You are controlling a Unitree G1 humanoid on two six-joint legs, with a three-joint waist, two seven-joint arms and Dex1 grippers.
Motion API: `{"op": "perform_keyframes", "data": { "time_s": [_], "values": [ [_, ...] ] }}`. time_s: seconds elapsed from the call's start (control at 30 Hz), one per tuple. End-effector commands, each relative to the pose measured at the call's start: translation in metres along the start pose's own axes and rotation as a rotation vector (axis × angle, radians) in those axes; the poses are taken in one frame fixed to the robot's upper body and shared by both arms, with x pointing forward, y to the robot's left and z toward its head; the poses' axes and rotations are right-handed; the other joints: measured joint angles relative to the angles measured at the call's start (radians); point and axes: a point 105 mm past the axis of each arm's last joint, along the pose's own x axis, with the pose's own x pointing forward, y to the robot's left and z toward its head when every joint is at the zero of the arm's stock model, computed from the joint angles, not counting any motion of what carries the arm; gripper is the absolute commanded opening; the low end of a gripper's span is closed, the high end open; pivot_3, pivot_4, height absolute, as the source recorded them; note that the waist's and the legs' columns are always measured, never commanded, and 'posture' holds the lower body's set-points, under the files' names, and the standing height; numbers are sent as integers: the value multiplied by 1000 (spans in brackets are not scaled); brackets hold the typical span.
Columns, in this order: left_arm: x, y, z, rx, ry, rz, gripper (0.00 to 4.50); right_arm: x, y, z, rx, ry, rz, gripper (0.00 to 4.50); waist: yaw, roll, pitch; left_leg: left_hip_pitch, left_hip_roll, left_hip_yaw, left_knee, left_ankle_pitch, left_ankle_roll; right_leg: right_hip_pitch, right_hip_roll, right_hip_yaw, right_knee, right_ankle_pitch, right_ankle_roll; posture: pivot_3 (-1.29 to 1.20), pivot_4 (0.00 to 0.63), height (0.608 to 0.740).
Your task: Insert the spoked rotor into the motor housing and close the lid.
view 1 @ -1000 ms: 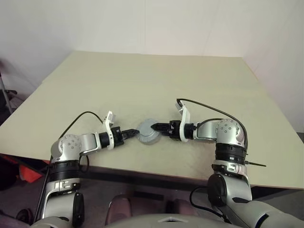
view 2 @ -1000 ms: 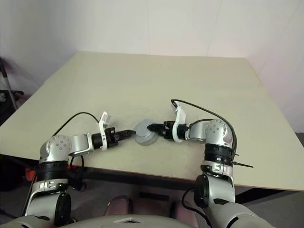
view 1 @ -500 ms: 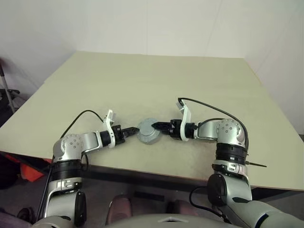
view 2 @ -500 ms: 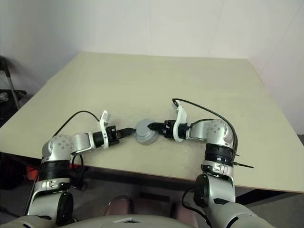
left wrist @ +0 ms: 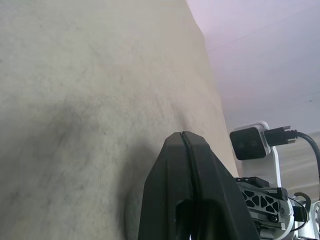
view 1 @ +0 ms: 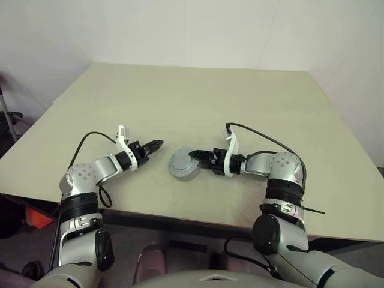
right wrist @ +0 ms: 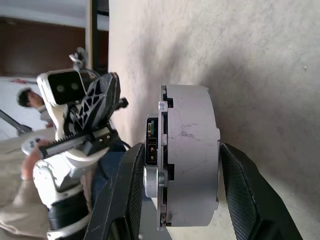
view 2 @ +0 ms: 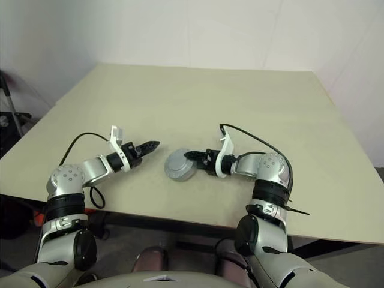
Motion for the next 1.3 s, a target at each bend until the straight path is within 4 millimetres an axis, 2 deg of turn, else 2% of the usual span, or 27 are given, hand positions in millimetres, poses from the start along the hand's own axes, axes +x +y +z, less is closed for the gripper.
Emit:
{"op": "perform_keyframes", "data": {
  "time_s": [0.03, 0.3, 0.87, 1.1, 1.3],
  "values": [
    [0, -13, 13, 40, -38, -41, 0, 2, 10, 11, 18, -36, 33, 2234, 0, 0, 0, 0, 0, 0, 0, 0, 0, 0, 0, 0, 0, 0, 0, 0, 0, 740],
    [0, -14, 10, 33, -38, -50, 0, 0, 21, 27, 72, -111, 85, 2234, 2, 0, 0, -1, 0, 0, 0, 1, -1, -1, 0, 0, 0, 4, -5, 0, 0, 740],
    [1, -12, 9, 40, -40, -42, 0, -1, 24, 41, 107, -175, 88, 2197, 2, 0, 0, -2, 0, 0, 0, 1, -1, -1, 0, 0, 0, 5, -3, 0, 0, 740],
    [0, -13, 12, 15, -60, -55, 0, -4, 35, 57, 147, -257, 151, 2197, 2, 0, 0, -2, 0, 0, 0, 1, -1, -1, 0, 0, 0, 5, -2, 0, 0, 740],
    [-6, -7, 38, -82, -227, -61, 0, -4, 50, 66, 169, -300, 212, 2197, 2, 0, 0, -2, 0, 0, 0, 1, -1, -2, 0, 0, 0, 5, -2, 0, 0, 740]
  ]
}}
